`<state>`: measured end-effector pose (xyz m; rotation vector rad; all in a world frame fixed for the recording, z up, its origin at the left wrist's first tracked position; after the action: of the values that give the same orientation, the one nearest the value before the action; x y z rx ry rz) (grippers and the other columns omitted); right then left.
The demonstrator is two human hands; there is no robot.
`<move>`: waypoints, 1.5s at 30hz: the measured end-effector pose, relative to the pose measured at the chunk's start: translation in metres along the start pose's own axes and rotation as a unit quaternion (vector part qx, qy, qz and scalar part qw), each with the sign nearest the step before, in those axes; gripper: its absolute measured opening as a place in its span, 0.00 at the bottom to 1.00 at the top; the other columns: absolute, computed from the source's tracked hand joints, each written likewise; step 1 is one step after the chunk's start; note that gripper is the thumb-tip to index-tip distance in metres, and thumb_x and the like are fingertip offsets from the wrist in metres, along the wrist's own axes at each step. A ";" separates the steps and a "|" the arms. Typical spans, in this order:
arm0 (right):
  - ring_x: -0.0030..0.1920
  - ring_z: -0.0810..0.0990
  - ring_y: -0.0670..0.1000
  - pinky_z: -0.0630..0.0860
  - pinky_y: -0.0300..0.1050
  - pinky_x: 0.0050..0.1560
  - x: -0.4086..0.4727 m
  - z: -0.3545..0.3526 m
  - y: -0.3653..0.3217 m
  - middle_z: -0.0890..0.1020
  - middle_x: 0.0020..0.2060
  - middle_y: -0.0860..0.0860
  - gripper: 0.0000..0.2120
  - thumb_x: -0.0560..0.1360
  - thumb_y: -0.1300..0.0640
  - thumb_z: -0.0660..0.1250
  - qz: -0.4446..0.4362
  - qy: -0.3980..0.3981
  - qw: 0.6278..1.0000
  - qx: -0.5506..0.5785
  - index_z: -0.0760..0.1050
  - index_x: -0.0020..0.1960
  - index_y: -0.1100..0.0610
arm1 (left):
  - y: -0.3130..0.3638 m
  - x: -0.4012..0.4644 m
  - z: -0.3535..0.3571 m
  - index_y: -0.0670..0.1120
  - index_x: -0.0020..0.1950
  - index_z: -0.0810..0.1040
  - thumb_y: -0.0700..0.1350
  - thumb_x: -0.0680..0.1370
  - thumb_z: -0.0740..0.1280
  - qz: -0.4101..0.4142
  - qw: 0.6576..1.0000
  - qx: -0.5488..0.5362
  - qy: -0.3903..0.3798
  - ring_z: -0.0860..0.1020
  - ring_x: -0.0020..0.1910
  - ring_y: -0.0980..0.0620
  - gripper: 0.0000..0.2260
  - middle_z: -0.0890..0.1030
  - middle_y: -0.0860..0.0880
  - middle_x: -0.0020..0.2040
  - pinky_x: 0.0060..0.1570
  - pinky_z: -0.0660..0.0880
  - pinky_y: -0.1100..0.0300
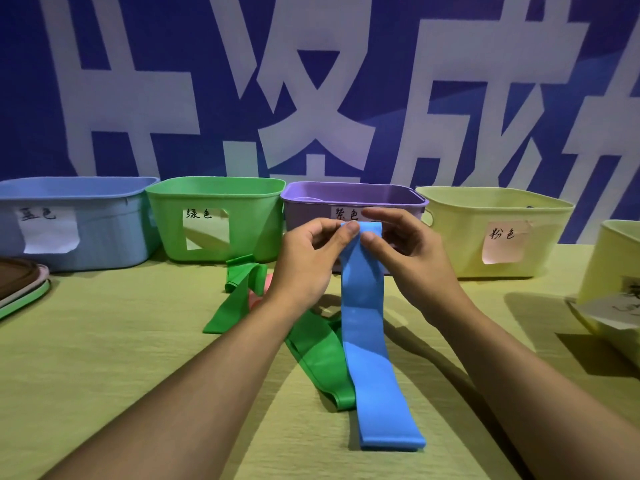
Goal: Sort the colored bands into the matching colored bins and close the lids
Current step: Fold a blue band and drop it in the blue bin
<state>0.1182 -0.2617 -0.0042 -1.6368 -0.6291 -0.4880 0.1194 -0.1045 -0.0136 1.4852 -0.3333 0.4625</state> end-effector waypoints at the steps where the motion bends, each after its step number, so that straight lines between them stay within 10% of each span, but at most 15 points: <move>1: 0.54 0.83 0.55 0.83 0.53 0.56 0.000 0.001 0.000 0.86 0.52 0.49 0.12 0.79 0.60 0.71 -0.003 -0.008 1.000 -0.003 0.81 0.62 0.53 | 0.000 0.000 -0.001 0.49 0.48 0.83 0.45 0.80 0.71 -0.003 1.000 0.003 0.001 0.85 0.43 0.56 0.03 0.87 0.52 0.42 0.40 0.81 0.63; 7: 0.52 0.84 0.52 0.83 0.50 0.54 -0.001 0.001 -0.001 0.86 0.50 0.48 0.09 0.79 0.60 0.71 -0.016 -0.003 1.000 -0.024 0.81 0.59 0.55 | 0.001 -0.001 0.000 0.49 0.47 0.84 0.50 0.81 0.69 -0.014 1.000 0.027 0.002 0.85 0.42 0.55 0.08 0.87 0.51 0.41 0.41 0.81 0.63; 15: 0.48 0.84 0.54 0.83 0.51 0.50 0.000 0.002 0.005 0.86 0.44 0.51 0.05 0.78 0.53 0.71 0.011 0.013 1.000 -0.022 0.82 0.52 0.51 | -0.002 -0.002 -0.001 0.40 0.49 0.85 0.64 0.74 0.67 -0.020 0.999 0.036 -0.002 0.82 0.51 0.32 0.27 0.85 0.35 0.47 0.54 0.79 0.33; 26: 0.43 0.83 0.46 0.81 0.43 0.43 0.000 -0.002 0.008 0.86 0.41 0.49 0.11 0.75 0.47 0.69 0.031 0.037 0.999 -0.007 0.83 0.49 0.54 | -0.003 0.000 0.002 0.44 0.56 0.82 0.34 0.77 0.73 0.021 0.998 0.006 -0.050 0.85 0.51 0.53 0.10 0.87 0.46 0.51 0.52 0.83 0.56; 45: 0.54 0.84 0.55 0.83 0.58 0.56 0.000 0.001 0.015 0.86 0.49 0.54 0.17 0.76 0.54 0.73 0.024 0.000 1.000 -0.016 0.80 0.64 0.53 | -0.007 0.004 -0.007 0.49 0.50 0.84 0.42 0.77 0.75 0.015 0.999 0.035 0.009 0.87 0.46 0.52 0.04 0.88 0.49 0.44 0.46 0.84 0.54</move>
<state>0.1278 -0.2621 -0.0153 -1.6782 -0.5837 -0.4654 0.1262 -0.0971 -0.0186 1.5457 -0.3287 0.5147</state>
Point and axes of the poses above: each hand's wrist, its own x-axis towards the middle knuckle, its own z-axis out of the palm, y = z × x, the point moved 5 cm from there along x, towards the middle knuckle
